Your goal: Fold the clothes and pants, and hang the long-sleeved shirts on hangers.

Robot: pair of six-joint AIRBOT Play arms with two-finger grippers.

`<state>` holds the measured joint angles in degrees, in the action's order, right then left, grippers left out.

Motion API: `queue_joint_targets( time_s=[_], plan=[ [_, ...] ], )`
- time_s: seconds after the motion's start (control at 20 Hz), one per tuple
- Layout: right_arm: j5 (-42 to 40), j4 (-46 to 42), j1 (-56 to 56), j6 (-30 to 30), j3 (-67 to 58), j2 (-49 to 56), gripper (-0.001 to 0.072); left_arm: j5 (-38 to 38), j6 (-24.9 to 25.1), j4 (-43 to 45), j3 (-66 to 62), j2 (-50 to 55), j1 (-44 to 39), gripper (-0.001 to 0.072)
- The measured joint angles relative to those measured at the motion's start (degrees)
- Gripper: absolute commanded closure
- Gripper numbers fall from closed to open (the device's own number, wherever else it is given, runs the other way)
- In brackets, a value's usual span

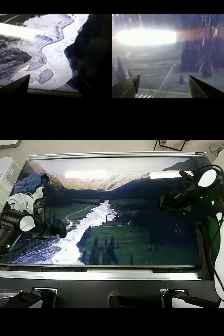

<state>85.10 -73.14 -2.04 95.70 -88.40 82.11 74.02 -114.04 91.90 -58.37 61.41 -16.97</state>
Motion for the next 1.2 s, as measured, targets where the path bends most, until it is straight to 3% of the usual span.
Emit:
queue_joint_targets(
  time_s=[0.9,1.2],
  plan=[
    [-0.4,0.0,0.0,0.0,0.0,0.0,0.0035,-0.2,0.0,0.0,0.0,0.0,0.0,-0.0007],
    [-10.0,0.1,0.0,0.0,0.0,0.0,0.0030,-6.8,0.0,0.3,0.0,0.0,0.0,-0.0007]
  ],
)
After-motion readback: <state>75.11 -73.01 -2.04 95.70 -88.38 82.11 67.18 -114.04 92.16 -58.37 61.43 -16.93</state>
